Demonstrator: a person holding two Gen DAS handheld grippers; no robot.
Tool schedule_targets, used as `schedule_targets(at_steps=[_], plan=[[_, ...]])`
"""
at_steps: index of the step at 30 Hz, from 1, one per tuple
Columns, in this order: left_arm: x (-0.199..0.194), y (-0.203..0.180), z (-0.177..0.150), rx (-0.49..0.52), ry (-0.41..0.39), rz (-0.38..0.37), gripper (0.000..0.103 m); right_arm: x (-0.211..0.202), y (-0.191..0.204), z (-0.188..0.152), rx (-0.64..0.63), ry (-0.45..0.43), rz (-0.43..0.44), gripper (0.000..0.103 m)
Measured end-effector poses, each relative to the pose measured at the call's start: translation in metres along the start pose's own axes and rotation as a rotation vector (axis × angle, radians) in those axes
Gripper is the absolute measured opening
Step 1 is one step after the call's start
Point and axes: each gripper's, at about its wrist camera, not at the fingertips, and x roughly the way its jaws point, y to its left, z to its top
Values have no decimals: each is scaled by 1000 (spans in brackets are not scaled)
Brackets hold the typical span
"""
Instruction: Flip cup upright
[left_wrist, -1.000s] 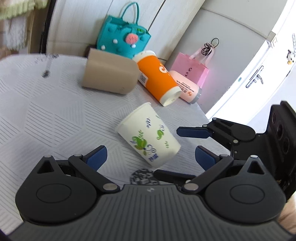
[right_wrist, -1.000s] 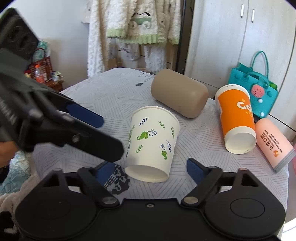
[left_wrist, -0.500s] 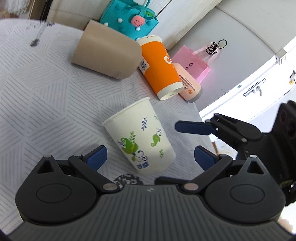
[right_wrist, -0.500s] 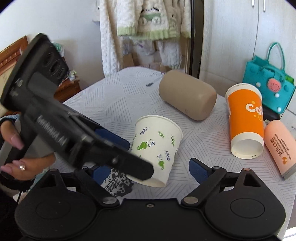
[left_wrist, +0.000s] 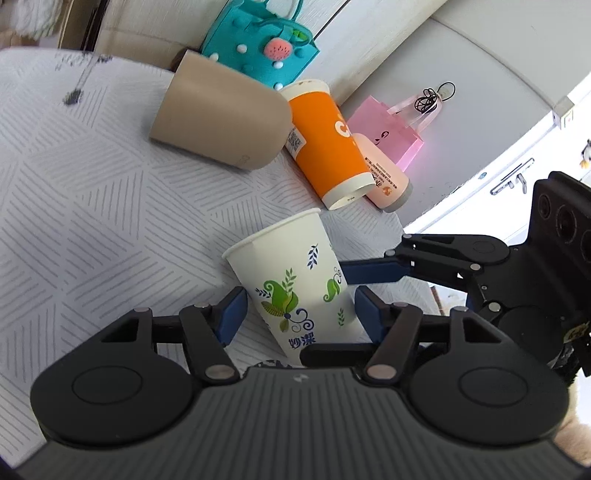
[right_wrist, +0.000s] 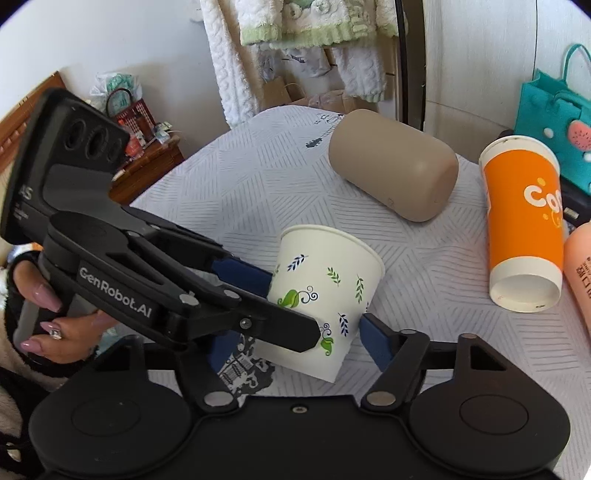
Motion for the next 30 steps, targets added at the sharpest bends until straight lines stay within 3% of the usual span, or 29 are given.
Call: schedule_targets(at_steps=[7,15,19,25,30], plan=[[-21,-21,-9,160,-91,49,60,-10,10,-18,-20,-117,-35,68],[-41,-35,-21,340,-215,143,59,-4,42,-40,-192,-359,-201,66],[-41,-38,-26,416,-261,211,60,7,51,-45,-270,-437,-270,66],[-37,-35,-29,467,-276,267,60,26,55,-41,-317,-461,-335,65],[-29,-33,-23,455,-267,257,60,35,57,-32,-290,-451,-384,65]])
